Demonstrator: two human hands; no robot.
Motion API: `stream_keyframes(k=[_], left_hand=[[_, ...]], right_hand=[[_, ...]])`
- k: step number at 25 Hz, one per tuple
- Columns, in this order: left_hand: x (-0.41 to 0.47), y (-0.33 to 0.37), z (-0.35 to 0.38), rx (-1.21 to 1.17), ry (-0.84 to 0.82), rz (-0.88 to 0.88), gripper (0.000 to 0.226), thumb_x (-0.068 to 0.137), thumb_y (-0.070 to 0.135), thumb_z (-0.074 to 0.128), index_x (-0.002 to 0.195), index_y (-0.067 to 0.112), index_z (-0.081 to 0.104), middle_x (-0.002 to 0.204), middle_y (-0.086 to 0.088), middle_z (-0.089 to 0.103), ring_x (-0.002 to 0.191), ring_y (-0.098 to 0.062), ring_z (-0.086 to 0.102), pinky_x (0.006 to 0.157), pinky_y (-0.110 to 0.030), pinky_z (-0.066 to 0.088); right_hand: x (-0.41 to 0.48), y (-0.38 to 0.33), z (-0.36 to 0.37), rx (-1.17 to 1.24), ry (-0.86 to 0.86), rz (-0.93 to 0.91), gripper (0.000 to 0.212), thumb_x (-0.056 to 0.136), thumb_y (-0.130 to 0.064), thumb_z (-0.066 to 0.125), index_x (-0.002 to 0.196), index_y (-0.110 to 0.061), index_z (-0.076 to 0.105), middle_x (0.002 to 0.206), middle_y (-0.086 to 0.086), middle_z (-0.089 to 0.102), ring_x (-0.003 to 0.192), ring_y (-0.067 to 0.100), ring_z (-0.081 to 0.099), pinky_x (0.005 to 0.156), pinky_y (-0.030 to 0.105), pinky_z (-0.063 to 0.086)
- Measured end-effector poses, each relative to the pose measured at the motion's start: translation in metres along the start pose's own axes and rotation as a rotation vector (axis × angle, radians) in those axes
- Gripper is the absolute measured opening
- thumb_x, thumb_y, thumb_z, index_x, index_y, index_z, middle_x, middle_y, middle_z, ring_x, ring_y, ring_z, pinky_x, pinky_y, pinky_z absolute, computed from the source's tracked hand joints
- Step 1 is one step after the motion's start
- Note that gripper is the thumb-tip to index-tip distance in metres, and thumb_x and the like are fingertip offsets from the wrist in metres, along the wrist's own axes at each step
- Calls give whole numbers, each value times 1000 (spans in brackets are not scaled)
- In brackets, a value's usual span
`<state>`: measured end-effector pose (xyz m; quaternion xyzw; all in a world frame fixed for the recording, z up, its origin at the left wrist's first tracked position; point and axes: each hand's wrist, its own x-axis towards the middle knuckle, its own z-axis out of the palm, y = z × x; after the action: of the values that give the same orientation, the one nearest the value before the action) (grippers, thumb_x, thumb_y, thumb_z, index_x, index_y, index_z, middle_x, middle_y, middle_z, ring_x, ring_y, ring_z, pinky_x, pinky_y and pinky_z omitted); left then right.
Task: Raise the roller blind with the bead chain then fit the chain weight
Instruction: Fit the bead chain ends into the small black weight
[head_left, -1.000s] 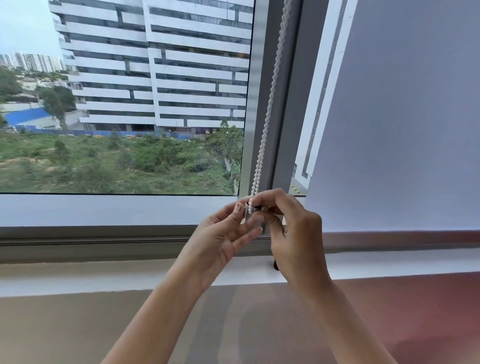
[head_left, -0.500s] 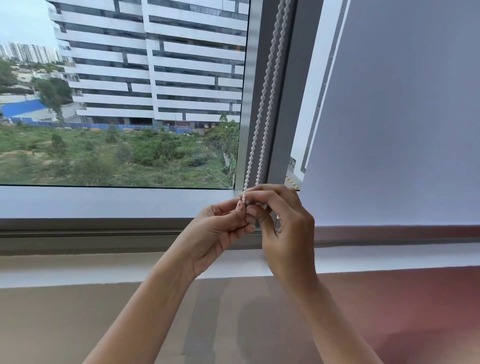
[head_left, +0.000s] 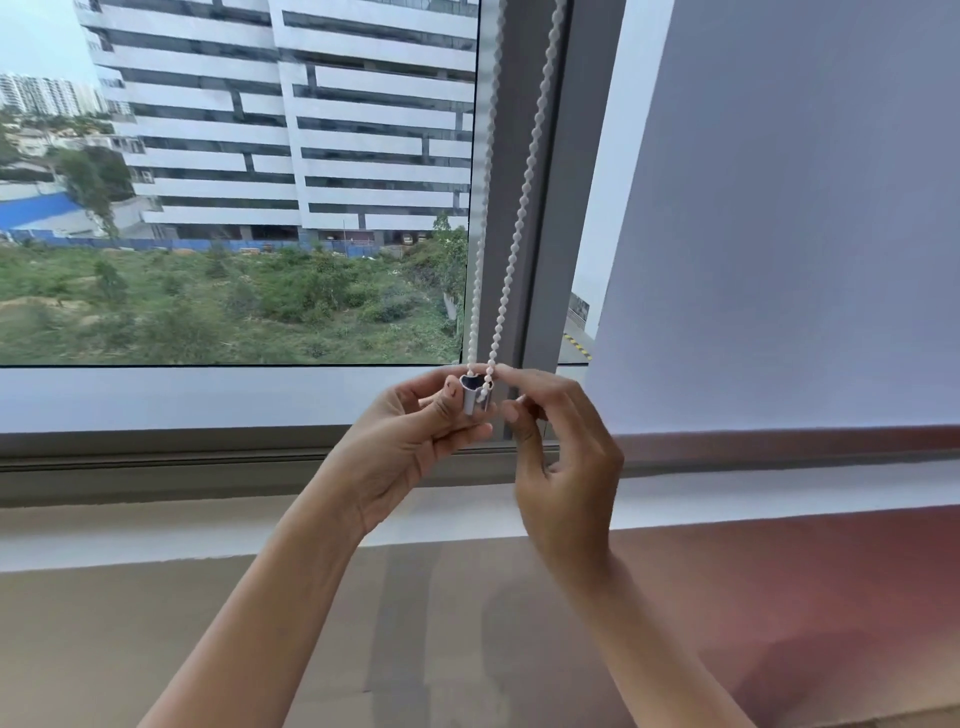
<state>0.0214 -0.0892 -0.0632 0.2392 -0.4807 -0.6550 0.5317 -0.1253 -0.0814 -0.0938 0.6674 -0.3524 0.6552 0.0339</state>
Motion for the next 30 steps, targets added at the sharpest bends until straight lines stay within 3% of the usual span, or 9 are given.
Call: stream_keyframes(k=[4, 7, 9, 12, 15, 19, 22, 27, 30], left_hand=[[0, -5, 7, -8, 40, 76, 29, 80, 19, 55, 101, 3, 64, 83, -4, 72, 84, -14, 71, 86, -29, 56], [0, -7, 12, 70, 119, 165, 22, 77, 19, 56, 95, 8, 64, 80, 3, 73, 84, -11, 70, 92, -27, 53], [-1, -8, 15, 146, 149, 200, 22, 76, 21, 56, 93, 11, 65, 82, 3, 73, 87, -10, 69, 96, -29, 50], [-1, -9, 17, 175, 174, 215, 17, 83, 17, 53, 94, 11, 64, 89, -5, 69, 88, -12, 69, 95, -29, 51], [1, -9, 20, 185, 205, 212, 16, 91, 8, 48, 94, 11, 63, 90, -6, 67, 86, -13, 68, 93, -28, 52], [1, -11, 24, 226, 182, 174, 16, 91, 11, 49, 95, 14, 64, 89, -3, 66, 81, -11, 67, 89, -28, 52], [-1, -13, 24, 313, 187, 194, 18, 84, 24, 54, 97, 19, 65, 87, 4, 67, 80, -10, 67, 90, -32, 49], [-2, -15, 21, 385, 223, 198, 22, 77, 39, 57, 92, 28, 69, 85, 15, 71, 86, -12, 64, 78, -30, 41], [4, -16, 23, 385, 246, 170, 23, 77, 43, 56, 90, 31, 71, 86, 13, 73, 89, -14, 61, 75, -30, 36]], right_hand=[[-40, 26, 15, -136, -28, 20, 23, 89, 10, 56, 102, -7, 63, 94, 4, 66, 90, 12, 60, 85, 13, 44], [-73, 50, 20, -207, -90, 90, 25, 85, 15, 57, 99, -5, 63, 94, 5, 63, 90, 19, 60, 83, 29, 51], [-88, 64, 18, -238, -29, 212, 29, 83, 17, 56, 102, -5, 60, 98, 5, 58, 91, 21, 57, 82, 37, 51], [-96, 80, 19, -317, 45, 395, 35, 81, 12, 62, 111, -3, 53, 109, 10, 51, 100, 25, 51, 92, 34, 44], [-93, 95, 22, -384, -20, 574, 39, 80, 1, 72, 113, 4, 51, 114, 18, 52, 108, 32, 50, 97, 37, 41], [-89, 111, 26, -336, -144, 752, 35, 84, -7, 70, 112, 1, 50, 109, 18, 59, 105, 33, 53, 89, 41, 46], [-86, 117, 24, -329, -162, 761, 27, 85, -4, 69, 107, -2, 55, 99, 17, 64, 97, 35, 57, 78, 35, 43], [-85, 93, 19, -167, -265, 619, 28, 81, 1, 72, 105, -9, 62, 88, 2, 69, 80, 18, 63, 68, 6, 39], [-81, 61, 21, 35, -326, 545, 37, 85, 11, 61, 109, -17, 60, 91, 2, 69, 77, 18, 66, 72, 9, 46]])
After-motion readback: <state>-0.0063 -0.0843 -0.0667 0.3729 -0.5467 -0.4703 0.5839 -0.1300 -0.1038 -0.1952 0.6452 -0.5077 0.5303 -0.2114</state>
